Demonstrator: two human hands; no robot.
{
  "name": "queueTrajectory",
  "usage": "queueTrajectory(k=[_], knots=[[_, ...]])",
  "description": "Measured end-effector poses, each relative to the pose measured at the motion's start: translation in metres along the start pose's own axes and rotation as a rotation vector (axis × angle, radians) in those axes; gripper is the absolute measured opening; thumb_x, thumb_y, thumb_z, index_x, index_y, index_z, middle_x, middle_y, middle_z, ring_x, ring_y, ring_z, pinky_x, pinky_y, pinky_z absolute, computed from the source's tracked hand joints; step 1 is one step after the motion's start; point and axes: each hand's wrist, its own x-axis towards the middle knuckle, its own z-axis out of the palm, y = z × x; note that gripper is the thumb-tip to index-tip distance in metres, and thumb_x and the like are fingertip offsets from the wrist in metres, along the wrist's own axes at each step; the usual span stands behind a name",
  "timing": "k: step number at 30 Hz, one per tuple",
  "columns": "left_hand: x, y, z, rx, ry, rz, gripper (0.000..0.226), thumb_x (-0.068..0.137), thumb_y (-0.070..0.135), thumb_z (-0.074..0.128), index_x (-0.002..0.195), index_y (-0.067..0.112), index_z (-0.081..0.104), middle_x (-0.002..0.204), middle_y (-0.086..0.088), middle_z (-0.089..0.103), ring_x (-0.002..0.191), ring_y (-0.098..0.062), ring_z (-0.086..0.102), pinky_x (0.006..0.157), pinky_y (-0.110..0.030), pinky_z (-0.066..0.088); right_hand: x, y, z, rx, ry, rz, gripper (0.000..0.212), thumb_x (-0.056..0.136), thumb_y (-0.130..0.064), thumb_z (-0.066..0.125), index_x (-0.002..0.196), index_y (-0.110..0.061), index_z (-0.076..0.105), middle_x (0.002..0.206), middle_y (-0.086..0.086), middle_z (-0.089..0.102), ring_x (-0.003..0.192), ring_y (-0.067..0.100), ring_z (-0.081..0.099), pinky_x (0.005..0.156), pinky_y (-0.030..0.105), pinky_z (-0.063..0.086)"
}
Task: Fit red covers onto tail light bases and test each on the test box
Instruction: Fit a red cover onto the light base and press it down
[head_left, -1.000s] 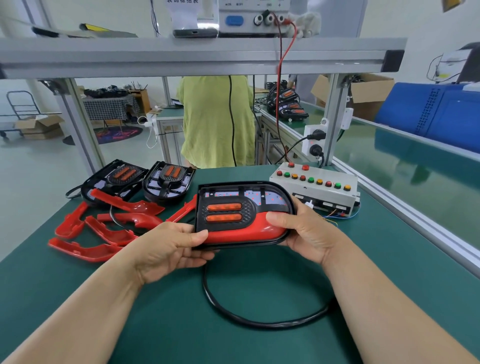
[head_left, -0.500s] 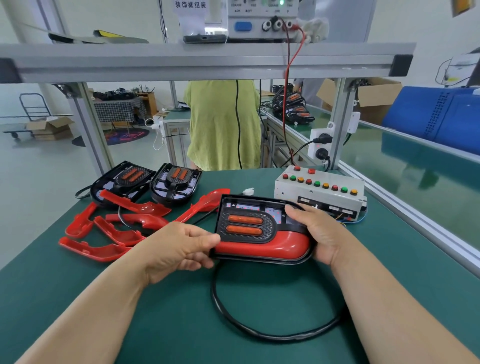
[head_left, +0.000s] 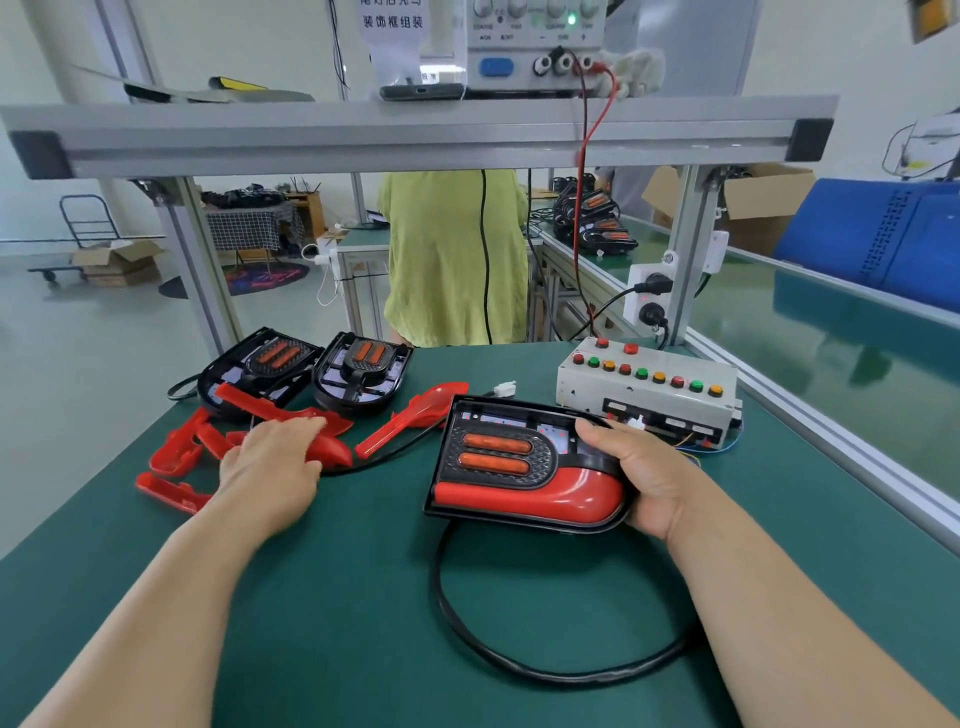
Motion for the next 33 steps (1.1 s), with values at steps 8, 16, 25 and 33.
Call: queueTrajectory(k=[8,16,25,33], knots=[[0.000,0.001,0.002,-0.011,0.024,0.028,0.054,0.096,0.016,0.060,0.145,0.031,0.046,0.138,0.002,0.040,0.133,-0.023,0.030,0.115,-0.042,0.025,-0.002,0.002,0.004,-0.031,-0.041,0.011,0.018,0.096,-0.015,0.058,0.108,-0.007,0.070,0.095,0.016,0.075,0.072,0.026,0.073,0.061,0.036,0.061],[0.006,-0.003,0.009,-0.066,0.012,0.013,0.044,0.096,0.012,0.059,0.137,0.028,0.051,0.145,0.001,0.043,0.139,-0.024,0.032,0.120,-0.049,0.017,-0.002,0.004,0.006,-0.026,-0.052,0.013,0.018,0.096,-0.016,0.058,0.107,-0.008,0.070,0.095,0.016,0.075,0.073,0.026,0.073,0.061,0.036,0.061],[0.000,0.013,-0.004,-0.551,0.345,0.236,0.047,0.093,0.007,0.063,0.133,0.029,0.052,0.124,0.006,0.053,0.118,-0.011,0.046,0.107,-0.026,0.033,0.000,0.006,0.005,-0.015,-0.097,-0.005,0.027,0.097,-0.020,0.054,0.116,-0.008,0.069,0.111,0.017,0.073,0.091,0.028,0.074,0.073,0.040,0.062],[-0.034,0.068,-0.011,-0.520,0.379,0.627,0.053,0.085,0.010,0.074,0.136,0.020,0.061,0.117,0.004,0.055,0.115,-0.020,0.053,0.107,-0.039,0.040,0.003,0.007,0.010,-0.053,-0.074,-0.068,0.030,0.099,-0.029,0.052,0.111,-0.012,0.073,0.114,0.016,0.072,0.101,0.030,0.070,0.092,0.048,0.055]])
